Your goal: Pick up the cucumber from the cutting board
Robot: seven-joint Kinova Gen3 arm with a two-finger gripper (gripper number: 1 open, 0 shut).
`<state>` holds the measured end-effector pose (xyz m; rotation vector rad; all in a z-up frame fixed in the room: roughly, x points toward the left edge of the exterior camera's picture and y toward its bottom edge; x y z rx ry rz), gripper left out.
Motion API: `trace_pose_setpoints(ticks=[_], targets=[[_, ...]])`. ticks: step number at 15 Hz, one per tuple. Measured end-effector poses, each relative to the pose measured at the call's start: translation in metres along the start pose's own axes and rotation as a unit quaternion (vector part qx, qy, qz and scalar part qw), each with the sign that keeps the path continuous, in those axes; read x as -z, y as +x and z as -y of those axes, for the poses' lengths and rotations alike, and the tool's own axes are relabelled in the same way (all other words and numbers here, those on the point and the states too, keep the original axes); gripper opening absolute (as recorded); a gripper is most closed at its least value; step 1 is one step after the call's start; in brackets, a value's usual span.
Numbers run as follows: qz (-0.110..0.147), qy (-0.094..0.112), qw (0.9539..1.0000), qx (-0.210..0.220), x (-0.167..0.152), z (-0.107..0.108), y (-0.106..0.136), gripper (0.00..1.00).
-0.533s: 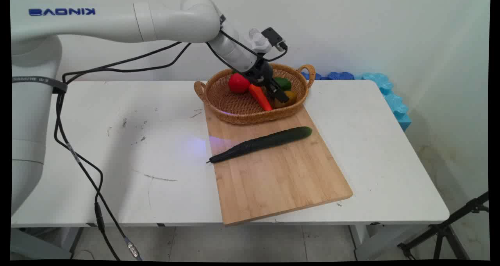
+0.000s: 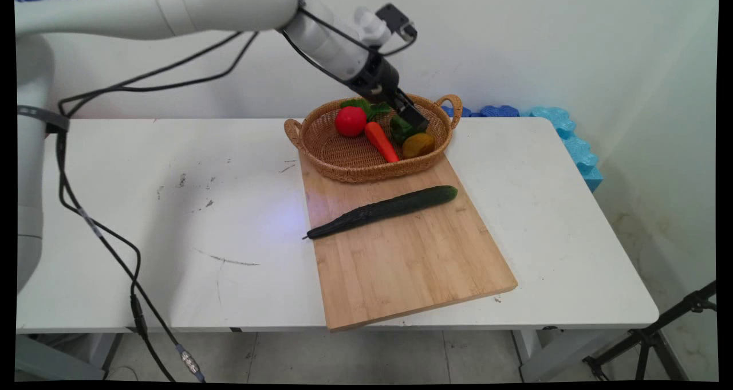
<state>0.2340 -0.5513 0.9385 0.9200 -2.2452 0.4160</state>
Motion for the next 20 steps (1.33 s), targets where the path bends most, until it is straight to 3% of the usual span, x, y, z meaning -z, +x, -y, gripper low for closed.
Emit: trace_pose_setpoints(ticks=[5, 10, 14, 20], targets=[[-0.015, -0.031, 0.9994, -0.010, 0.067, -0.016, -0.002, 1.00], [-0.004, -0.054, 0.9983, -0.020, 0.098, -0.033, -0.025, 1.00], [0.013, -0.066, 0.9972, -0.032, 0.103, -0.046, -0.054, 1.00], [0.044, -0.069, 0.9962, -0.032, 0.080, -0.061, -0.090, 1.00]])
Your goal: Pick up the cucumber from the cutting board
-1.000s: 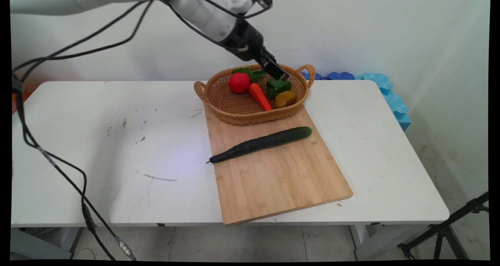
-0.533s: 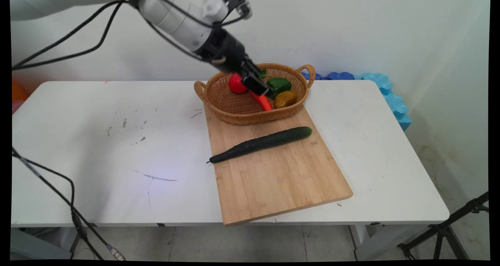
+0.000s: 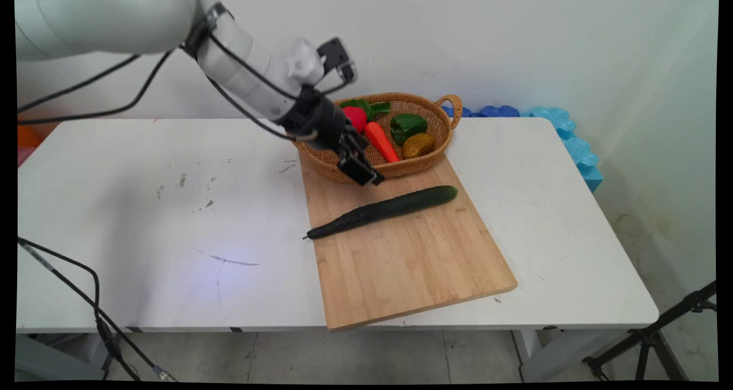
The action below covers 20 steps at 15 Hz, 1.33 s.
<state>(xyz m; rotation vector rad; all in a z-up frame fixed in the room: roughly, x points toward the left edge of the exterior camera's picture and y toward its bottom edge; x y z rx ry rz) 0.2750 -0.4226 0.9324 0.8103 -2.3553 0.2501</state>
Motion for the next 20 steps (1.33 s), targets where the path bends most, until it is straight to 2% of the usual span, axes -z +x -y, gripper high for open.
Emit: trace_pose_setpoints(ticks=[9, 13, 20], targets=[[0.041, 0.013, 0.9988, 0.022, -0.074, -0.006, -0.030, 1.00], [0.048, 0.017, 0.9984, 0.027, -0.095, -0.007, -0.033, 1.00], [0.053, 0.020, 0.9981, 0.026, -0.113, -0.006, -0.036, 1.00]])
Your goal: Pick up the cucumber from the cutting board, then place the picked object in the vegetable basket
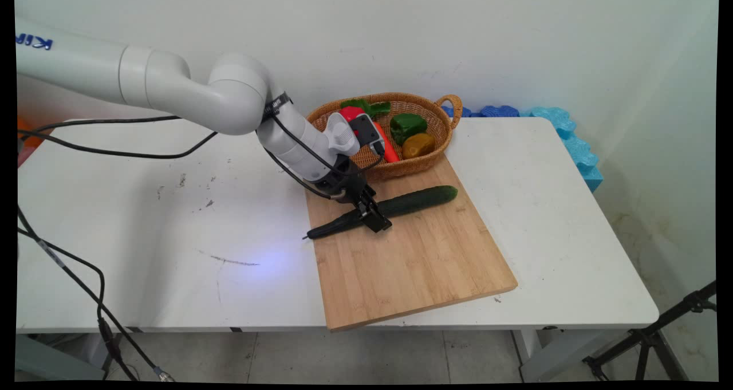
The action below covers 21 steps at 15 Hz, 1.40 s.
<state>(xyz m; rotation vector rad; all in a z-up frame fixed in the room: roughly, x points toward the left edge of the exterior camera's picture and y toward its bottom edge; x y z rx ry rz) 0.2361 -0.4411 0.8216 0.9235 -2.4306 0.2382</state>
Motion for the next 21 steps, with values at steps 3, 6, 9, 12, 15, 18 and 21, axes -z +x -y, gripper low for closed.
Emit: trace_pose_setpoints(ticks=[3, 6, 9, 12, 15, 18, 21], targets=[[-0.001, -0.003, 1.0000, -0.006, -0.004, -0.001, 0.001, 0.00], [-0.010, -0.009, 0.9998, -0.017, 0.000, -0.005, 0.005, 0.00], [-0.027, -0.016, 0.9992, -0.027, 0.021, -0.006, 0.011, 0.00], [-0.045, -0.021, 0.9982, -0.033, 0.054, -0.003, 0.018, 0.00], [-0.064, -0.025, 0.9969, -0.039, 0.099, 0.004, 0.025, 0.00], [-0.073, -0.022, 0.9964, -0.038, 0.133, 0.013, 0.031, 0.00], [-0.079, 0.002, 0.9966, -0.024, 0.169, 0.031, 0.039, 0.00]])
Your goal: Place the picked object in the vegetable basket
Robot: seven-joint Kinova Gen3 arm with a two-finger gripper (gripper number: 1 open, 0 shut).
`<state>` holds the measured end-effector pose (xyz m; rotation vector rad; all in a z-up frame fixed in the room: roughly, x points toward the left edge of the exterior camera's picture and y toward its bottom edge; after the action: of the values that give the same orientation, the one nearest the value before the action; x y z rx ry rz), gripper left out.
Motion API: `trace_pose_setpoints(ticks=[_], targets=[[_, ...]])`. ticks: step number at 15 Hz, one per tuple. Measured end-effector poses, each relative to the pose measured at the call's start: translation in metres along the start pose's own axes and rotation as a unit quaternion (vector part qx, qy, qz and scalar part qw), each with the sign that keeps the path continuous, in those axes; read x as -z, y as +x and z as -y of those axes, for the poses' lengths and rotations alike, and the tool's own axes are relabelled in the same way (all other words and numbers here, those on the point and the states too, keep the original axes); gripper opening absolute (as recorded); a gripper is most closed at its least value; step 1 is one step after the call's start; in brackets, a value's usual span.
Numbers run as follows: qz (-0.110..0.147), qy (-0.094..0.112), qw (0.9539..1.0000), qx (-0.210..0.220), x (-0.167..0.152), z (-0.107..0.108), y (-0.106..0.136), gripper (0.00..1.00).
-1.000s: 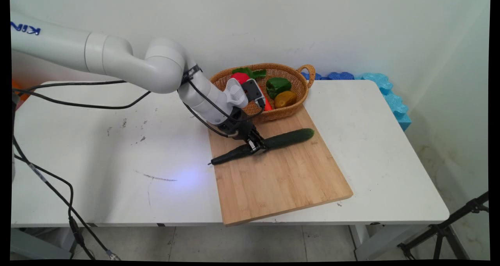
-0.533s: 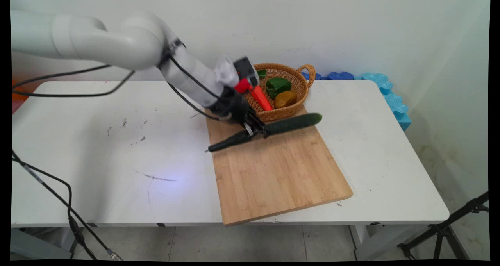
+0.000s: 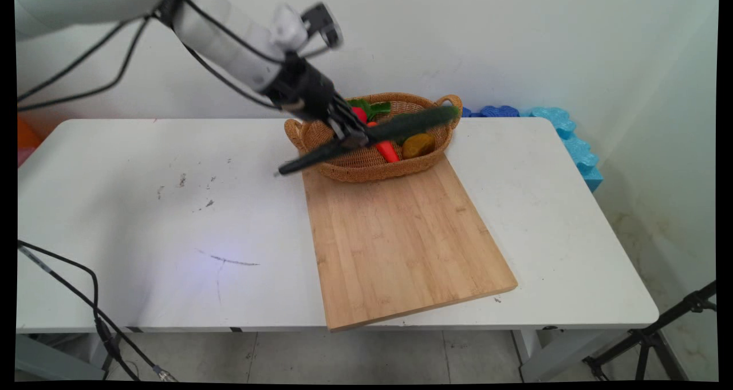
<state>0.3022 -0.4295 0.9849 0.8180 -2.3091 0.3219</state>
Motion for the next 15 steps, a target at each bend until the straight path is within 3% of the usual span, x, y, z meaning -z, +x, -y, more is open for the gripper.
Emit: trace_pose_setpoints(ticks=[4, 8, 11, 15], targets=[[0.009, 0.043, 0.9987, 0.025, 0.022, 0.024, 0.009, 0.00], [0.025, 0.082, 0.9954, 0.042, 0.022, 0.045, 0.012, 0.00], [0.048, 0.114, 0.9907, 0.057, 0.005, 0.059, 0.014, 0.00], [0.081, 0.141, 0.9833, 0.082, -0.031, 0.071, 0.014, 0.00]])
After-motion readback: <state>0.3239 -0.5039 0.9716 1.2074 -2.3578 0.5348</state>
